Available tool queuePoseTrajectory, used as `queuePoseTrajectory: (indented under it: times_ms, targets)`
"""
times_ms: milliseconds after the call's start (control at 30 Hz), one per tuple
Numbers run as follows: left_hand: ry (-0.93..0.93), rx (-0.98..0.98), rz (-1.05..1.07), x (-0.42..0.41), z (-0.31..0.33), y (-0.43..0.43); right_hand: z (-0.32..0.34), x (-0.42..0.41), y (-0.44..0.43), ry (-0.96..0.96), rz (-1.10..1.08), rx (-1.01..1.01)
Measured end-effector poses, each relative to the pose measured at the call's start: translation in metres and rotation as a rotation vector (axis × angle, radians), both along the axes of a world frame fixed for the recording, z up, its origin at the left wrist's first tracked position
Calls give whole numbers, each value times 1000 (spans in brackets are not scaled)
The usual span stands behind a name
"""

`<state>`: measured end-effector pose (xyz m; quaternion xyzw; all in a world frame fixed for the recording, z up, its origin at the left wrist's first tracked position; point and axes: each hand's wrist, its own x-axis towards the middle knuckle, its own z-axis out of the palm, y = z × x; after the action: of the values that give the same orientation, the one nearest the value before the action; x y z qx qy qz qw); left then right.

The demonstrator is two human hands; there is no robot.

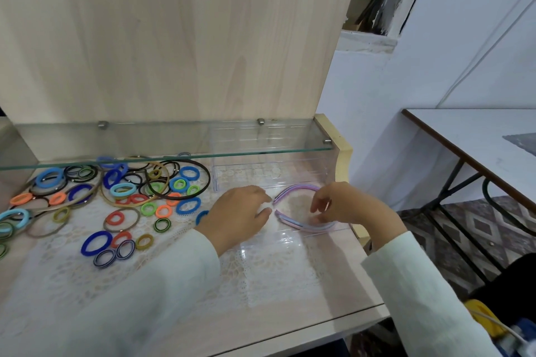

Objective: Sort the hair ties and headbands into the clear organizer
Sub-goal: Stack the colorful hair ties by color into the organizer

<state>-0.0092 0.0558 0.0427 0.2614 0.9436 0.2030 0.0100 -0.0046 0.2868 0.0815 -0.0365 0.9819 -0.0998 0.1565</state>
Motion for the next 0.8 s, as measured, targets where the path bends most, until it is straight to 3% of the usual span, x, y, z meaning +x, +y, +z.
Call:
queuePoseTrajectory:
  times_ms: [267,667,800]
  targets:
    - [-129,97,-86,-8,-4,26,6,-6,-2,-75,69,62]
    - [-177,151,-34,-15,-7,32,5,-14,-1,-119,78,101]
    - [-238,255,52,-15,-9,35,4,-14,0,-114,82,88]
